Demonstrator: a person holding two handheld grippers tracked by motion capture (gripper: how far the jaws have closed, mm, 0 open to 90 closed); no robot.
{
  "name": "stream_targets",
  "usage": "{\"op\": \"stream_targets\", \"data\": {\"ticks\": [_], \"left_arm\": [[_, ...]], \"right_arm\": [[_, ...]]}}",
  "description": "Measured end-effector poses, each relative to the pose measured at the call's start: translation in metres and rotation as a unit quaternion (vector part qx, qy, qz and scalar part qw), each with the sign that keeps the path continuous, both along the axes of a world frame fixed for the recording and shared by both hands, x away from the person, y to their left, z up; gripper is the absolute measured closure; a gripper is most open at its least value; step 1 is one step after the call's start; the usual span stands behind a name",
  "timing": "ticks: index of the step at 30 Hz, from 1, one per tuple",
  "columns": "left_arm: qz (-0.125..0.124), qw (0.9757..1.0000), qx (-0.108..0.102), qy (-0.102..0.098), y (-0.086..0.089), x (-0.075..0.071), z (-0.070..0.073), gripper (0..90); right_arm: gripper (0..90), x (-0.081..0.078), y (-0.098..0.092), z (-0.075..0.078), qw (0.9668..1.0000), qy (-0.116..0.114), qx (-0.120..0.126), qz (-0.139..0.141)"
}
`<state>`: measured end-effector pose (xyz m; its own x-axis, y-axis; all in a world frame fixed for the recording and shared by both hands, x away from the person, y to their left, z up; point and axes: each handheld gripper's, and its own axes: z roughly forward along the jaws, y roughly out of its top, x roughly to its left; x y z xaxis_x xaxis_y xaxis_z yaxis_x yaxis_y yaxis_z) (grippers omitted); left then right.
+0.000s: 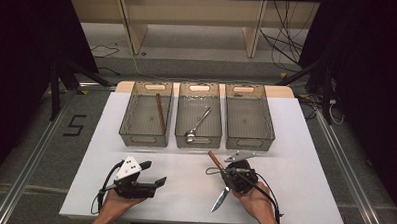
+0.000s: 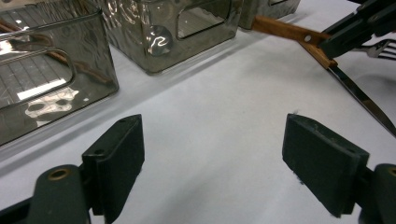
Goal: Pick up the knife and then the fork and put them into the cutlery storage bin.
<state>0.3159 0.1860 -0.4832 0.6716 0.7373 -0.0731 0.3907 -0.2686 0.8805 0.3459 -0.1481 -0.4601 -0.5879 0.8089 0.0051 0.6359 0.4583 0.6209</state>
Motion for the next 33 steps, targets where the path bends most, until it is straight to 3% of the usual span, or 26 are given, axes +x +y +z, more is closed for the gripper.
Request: {"op": "stream_targets", "data": {"ticks": [6, 17, 26, 33], "left_arm": [[0.003, 1.0000, -0.005, 0.000, 0.001, 0.001, -0.001, 20.5], [0.009, 0.9995, -0.031, 0.001, 0.007, 0.002, -0.001, 20.3], [0.008, 0.9996, -0.026, 0.000, 0.007, 0.002, -0.001, 20.2], [0.010, 0.9995, -0.031, 0.002, 0.007, 0.002, -0.002, 19.6]], "right_arm": [[81.0, 0.006, -0.009, 0.016, 0.9998, -0.013, 0.011, -0.001], [81.0, 0.039, -0.029, 0.049, 0.9987, -0.026, 0.033, -0.028], [81.0, 0.071, -0.040, 0.058, 0.9970, -0.017, 0.055, -0.053], [81.0, 0.092, -0.043, 0.065, 0.9962, -0.018, 0.055, -0.065]]}}
